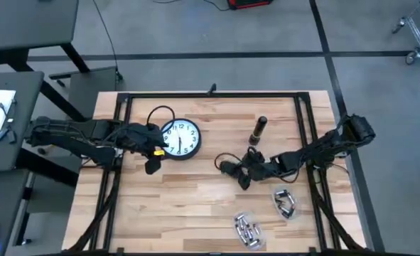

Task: Insert battery
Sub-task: Prepare the black computer mouse

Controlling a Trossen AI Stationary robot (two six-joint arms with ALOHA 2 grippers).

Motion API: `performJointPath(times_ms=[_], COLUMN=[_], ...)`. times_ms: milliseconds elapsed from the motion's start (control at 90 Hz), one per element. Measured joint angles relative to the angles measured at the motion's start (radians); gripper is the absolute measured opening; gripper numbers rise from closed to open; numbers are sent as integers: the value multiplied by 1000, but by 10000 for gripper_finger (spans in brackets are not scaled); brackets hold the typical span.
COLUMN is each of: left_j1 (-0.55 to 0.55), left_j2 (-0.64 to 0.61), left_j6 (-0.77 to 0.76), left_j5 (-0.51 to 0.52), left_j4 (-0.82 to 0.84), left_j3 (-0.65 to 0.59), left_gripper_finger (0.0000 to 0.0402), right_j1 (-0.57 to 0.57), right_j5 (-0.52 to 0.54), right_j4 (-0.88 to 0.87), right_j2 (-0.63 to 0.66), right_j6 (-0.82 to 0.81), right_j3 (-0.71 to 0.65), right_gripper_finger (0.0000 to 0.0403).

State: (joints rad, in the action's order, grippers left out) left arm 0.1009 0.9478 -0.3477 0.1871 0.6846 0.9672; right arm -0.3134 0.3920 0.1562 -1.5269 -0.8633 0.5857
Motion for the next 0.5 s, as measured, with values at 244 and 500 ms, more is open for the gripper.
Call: performJointPath(times_ms=[244,500], left_j1=[0,0], left_j2=[0,0], left_j6=[17,14], left_j5=[0,-1], left_j4=[-1,0], left_j3=[0,0], left_gripper_finger=[217,217], right_j1=[-47,-6], right_j5=[10,-42], right_j4=[-113,-169], right_j2=[6,-19], right_j6=[166,318], right_j3=[94,212], right_gripper_finger=[260,261])
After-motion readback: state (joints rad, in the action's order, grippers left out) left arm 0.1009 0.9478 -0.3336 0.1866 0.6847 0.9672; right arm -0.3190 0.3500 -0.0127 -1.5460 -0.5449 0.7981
